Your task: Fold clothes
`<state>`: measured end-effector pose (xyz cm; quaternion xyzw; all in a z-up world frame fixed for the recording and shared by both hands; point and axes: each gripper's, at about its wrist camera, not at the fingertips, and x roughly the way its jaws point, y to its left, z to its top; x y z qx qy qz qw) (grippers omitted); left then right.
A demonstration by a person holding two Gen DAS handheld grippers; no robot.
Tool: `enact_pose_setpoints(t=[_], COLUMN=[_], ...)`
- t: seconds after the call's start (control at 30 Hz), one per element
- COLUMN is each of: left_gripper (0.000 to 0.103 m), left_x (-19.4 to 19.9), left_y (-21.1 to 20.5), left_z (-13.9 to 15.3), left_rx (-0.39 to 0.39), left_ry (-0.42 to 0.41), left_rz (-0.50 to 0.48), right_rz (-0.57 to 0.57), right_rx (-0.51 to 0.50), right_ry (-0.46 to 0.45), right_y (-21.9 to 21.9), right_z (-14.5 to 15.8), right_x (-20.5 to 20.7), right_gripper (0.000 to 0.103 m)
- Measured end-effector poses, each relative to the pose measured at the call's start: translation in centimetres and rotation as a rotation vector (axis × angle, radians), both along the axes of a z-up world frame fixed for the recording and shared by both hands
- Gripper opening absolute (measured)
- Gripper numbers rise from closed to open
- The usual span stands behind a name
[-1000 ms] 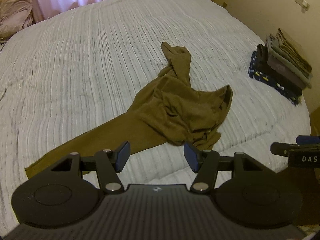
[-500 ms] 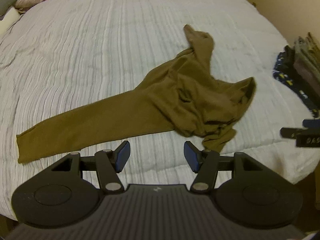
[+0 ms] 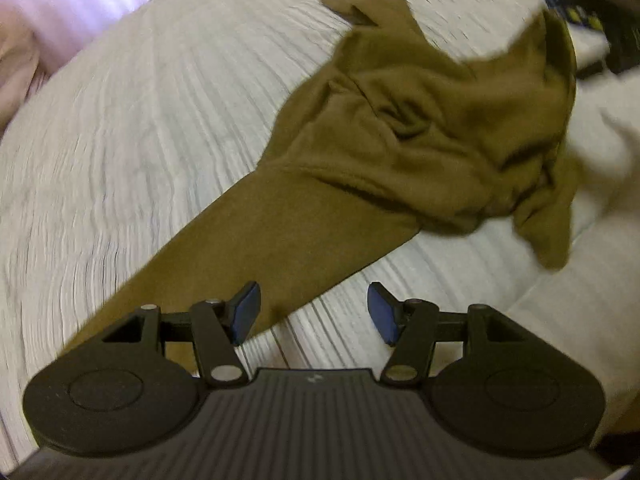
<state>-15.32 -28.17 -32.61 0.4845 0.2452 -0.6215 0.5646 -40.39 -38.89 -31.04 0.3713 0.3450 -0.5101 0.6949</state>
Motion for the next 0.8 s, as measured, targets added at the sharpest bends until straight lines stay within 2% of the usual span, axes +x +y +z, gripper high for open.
enact_pose_setpoints(t=[0.1,0.13,0.17,0.2,0.23,0.27,0.33,0.4,0.47,0.5,0.57,0.63,0.67,0.7,0.73,0.77,0.8], left_gripper=[0.054,0.049,0.042,0.027,0.009,0.002,0.002,0.002,0.002,0.002,0.000,0.000,0.000,0.004,0.013,0.018,0.031], left_x=[0.2,0.5,0.7,0.9,1.2,1.7,3.0,5.7,8.9,10.8,13.7,15.4,15.2,14.9,14.0,12.8,11.3], left_y=[0.0,0.0,0.1,0.1,0.2,0.3,0.7,1.1,1.8,2.1,2.5,2.7,3.0,3.4,3.7,4.2,4.7], left_z=[-2.0,-2.6,-3.0,-3.4,-3.9,-3.9,-3.2,-1.3,0.8,2.1,3.9,4.3,4.2,3.9,3.6,3.2,2.7], left_rx=[-0.019,-0.021,-0.021,-0.021,-0.021,-0.028,-0.049,-0.097,-0.153,-0.181,-0.225,-0.203,-0.200,-0.197,-0.186,-0.174,-0.174], left_ry=[-0.038,-0.032,-0.024,-0.016,-0.009,-0.013,0.012,0.056,0.051,0.074,0.075,0.074,0.048,0.021,0.003,-0.003,-0.011], left_rz=[-0.066,-0.084,-0.103,-0.121,-0.140,-0.148,-0.142,-0.067,0.018,0.070,0.167,0.171,0.143,0.114,0.059,-0.005,-0.071], right_rz=[-0.058,-0.062,-0.052,-0.042,-0.030,-0.018,0.005,0.024,0.019,0.014,0.016,0.092,0.142,0.197,0.253,0.314,0.372], right_rx=[-0.010,-0.007,0.010,0.020,0.012,0.004,-0.012,-0.035,-0.102,-0.134,-0.167,-0.142,-0.127,-0.119,-0.125,-0.165,-0.204], right_ry=[-0.051,-0.049,-0.037,-0.019,0.008,0.036,0.091,0.152,0.248,0.291,0.331,0.421,0.480,0.547,0.602,0.632,0.663], right_y=[-0.7,-0.9,-1.1,-1.3,-1.3,-1.3,-1.4,-1.4,-0.9,-0.7,-1.1,-1.4,-1.2,-0.4,0.6,2.1,3.6], right_z=[-1.5,-2.0,-2.7,-3.0,-2.7,-2.4,-1.8,-1.0,1.0,2.0,3.4,2.8,2.1,1.1,0.3,-0.1,-0.6], right_x=[-0.4,-0.4,-0.3,-0.4,-0.9,-1.3,-2.3,-3.3,-4.8,-5.6,-7.3,-7.5,-7.2,-6.7,-6.1,-5.6,-5.0], right_gripper=[0.085,0.059,0.041,0.012,0.008,0.006,0.003,0.003,0.003,0.003,0.003,0.004,0.011,0.047,0.079,0.082,0.082])
